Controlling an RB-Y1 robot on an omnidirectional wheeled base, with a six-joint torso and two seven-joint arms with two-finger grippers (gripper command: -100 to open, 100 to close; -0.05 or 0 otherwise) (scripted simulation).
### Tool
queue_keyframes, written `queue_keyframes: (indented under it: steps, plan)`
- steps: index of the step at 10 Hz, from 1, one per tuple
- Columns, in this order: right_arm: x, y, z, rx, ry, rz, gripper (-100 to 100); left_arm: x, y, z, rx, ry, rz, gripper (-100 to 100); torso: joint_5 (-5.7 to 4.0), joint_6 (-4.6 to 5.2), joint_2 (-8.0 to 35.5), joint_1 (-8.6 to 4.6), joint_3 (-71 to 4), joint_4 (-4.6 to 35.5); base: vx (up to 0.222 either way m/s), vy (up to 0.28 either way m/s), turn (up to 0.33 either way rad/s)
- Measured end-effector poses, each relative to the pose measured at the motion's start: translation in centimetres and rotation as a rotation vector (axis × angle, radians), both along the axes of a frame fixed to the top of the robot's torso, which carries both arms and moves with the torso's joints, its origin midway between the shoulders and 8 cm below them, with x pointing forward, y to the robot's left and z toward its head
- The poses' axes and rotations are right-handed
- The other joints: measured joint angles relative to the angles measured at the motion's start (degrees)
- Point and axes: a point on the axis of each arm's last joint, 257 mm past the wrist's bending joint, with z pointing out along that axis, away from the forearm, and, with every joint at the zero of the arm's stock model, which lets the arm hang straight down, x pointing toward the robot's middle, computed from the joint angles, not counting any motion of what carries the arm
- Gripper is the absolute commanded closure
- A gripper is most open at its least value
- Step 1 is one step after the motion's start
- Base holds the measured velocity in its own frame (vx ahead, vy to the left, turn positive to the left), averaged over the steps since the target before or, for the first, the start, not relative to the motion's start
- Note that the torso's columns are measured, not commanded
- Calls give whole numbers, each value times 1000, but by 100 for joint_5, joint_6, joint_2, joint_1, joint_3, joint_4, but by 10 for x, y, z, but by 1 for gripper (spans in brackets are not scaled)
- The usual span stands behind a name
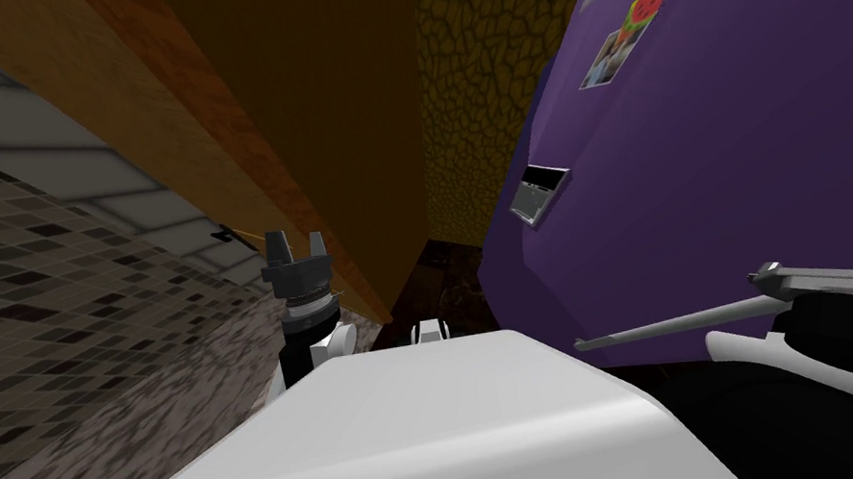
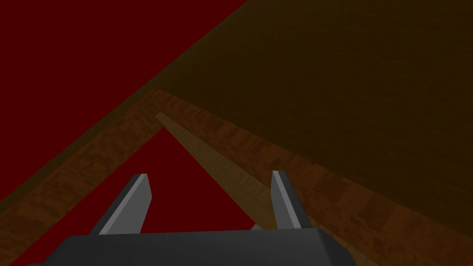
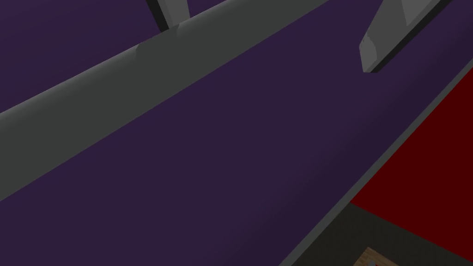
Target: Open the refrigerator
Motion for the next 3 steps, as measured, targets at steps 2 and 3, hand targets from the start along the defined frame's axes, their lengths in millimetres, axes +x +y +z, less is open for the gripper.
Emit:
queue_keyframes:
  steps: [2,3]
  plan:
    - [0,0,0,0,0,0,0,0,0,0,0,0,0,0,1,-1,3,2,2,1,0,0,0]
    - [0,0,0,0,0,0,0,0,0,0,0,0,0,0,1,0,4,3,2,1,0,0,0]
